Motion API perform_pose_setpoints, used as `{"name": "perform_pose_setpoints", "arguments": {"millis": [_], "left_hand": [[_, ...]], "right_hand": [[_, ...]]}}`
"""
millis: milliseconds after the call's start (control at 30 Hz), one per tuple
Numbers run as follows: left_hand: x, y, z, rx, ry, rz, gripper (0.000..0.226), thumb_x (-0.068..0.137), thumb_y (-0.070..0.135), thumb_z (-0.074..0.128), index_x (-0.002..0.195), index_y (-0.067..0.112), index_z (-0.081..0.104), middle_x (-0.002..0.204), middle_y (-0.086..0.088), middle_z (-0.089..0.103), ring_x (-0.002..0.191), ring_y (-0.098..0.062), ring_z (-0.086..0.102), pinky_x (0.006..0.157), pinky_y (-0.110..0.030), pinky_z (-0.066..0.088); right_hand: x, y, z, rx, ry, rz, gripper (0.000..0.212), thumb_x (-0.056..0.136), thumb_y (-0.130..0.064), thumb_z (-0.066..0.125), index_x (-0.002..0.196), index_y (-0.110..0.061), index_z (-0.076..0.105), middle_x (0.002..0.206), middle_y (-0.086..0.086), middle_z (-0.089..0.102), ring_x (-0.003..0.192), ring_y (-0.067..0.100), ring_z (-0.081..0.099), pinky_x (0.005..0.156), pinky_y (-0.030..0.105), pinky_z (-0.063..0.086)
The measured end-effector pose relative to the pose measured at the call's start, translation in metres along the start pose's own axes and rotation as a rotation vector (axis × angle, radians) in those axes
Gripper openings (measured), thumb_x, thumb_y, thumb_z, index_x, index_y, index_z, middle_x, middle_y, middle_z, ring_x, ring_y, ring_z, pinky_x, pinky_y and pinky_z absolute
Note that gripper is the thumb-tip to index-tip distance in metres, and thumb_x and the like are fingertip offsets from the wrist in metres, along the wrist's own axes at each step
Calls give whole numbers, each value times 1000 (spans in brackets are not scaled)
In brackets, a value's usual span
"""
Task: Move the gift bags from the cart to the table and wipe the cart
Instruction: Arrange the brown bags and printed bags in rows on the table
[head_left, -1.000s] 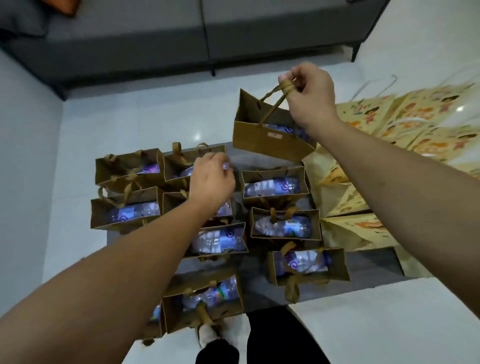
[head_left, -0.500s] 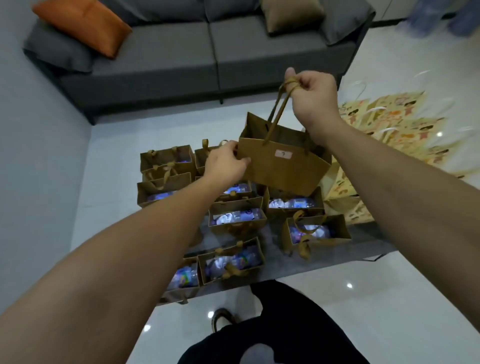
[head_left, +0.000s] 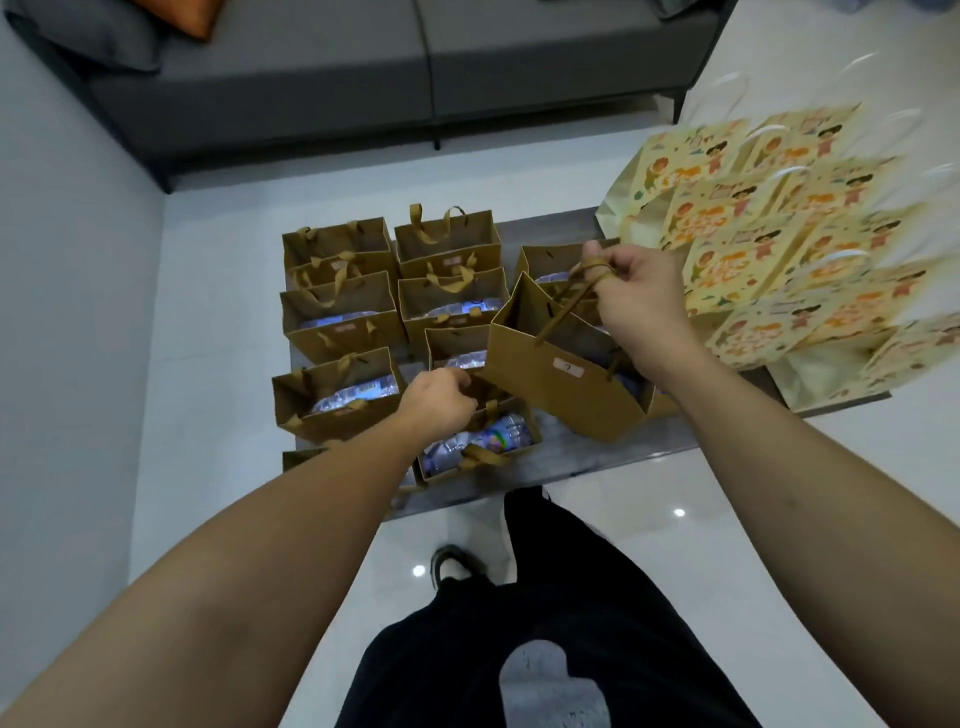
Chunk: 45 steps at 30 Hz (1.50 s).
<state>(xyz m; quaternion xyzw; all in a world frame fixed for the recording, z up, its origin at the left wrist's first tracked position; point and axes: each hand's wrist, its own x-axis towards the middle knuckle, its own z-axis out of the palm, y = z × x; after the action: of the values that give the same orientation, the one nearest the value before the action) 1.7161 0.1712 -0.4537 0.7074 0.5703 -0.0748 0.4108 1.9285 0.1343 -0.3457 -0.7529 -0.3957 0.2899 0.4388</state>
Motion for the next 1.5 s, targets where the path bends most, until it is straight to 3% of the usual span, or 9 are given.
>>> {"name": "perform_pose_setpoints", "arguments": {"millis": [333, 500, 667, 867, 967, 1133, 1200, 1367, 1500], "left_hand": [[-13, -19, 41, 9, -7, -59, 42, 94, 17, 63, 136, 21, 59, 125, -10, 65, 110, -28, 63, 92, -40, 56], [-3, -17, 53, -20, 9, -62, 40, 94, 16, 61, 134, 20, 60, 120, -10, 66, 110, -29, 62, 92, -41, 55], [24, -5, 50, 1, 34, -68, 34, 96, 22, 61, 130, 19, 61, 120, -8, 66, 108, -27, 63, 91, -40, 55], [62, 1, 48, 19, 92, -146, 32, 96, 24, 62, 128, 22, 61, 123, -4, 60, 97, -12, 51, 79, -28, 45], [82, 5, 44, -31, 93, -244, 31, 99, 23, 57, 130, 19, 60, 124, -6, 58, 103, -18, 52, 85, -31, 45], [108, 15, 44, -331, 0, -546, 15, 94, 26, 64, 104, 14, 68, 107, -11, 68, 104, -31, 64, 98, -43, 53], [121, 13, 50, -569, 3, -671, 24, 90, 26, 71, 110, 14, 67, 108, -10, 68, 101, -29, 65, 96, -44, 55], [143, 14, 51, -1208, -87, -908, 21, 98, 13, 63, 119, 11, 60, 106, -12, 67, 93, -27, 67, 57, -38, 57], [145, 23, 46, -1280, -39, -913, 13, 101, 12, 55, 113, 9, 60, 92, -11, 66, 77, -25, 64, 59, -41, 54]], "right_hand": [[-48, 15, -13, 64, 34, 125, 32, 102, -36, 56, 81, -19, 73, 78, 9, 68, 73, 10, 58, 67, 17, 46], [-63, 32, -15, 48, 59, 202, 30, 102, -32, 57, 80, -20, 73, 82, 14, 71, 70, 6, 58, 65, 19, 48], [-58, 42, -14, 63, 38, 317, 29, 102, -33, 56, 82, -21, 73, 82, 12, 72, 84, 27, 67, 77, 43, 56], [-40, 50, -16, 91, 30, 363, 36, 102, -37, 55, 80, -13, 73, 75, 20, 63, 65, 15, 54, 64, 31, 45], [-33, 53, -17, 123, 6, 373, 35, 101, -39, 55, 82, -17, 74, 72, 18, 64, 66, 27, 58, 62, 36, 47], [-22, 52, -11, 148, -9, 434, 31, 101, -36, 55, 80, -23, 73, 73, 8, 68, 66, 10, 61, 63, 27, 51], [-18, 52, -8, 175, 28, 463, 27, 101, -31, 57, 79, -26, 72, 76, 0, 72, 69, 3, 64, 64, 18, 52], [-12, 58, 5, 194, 89, 492, 26, 100, -21, 62, 78, -28, 73, 67, -11, 68, 64, -2, 60, 63, 13, 50], [-7, 57, 16, 170, 109, 539, 32, 100, -21, 63, 71, -29, 72, 68, -11, 69, 68, 1, 64, 70, 22, 56]]}}
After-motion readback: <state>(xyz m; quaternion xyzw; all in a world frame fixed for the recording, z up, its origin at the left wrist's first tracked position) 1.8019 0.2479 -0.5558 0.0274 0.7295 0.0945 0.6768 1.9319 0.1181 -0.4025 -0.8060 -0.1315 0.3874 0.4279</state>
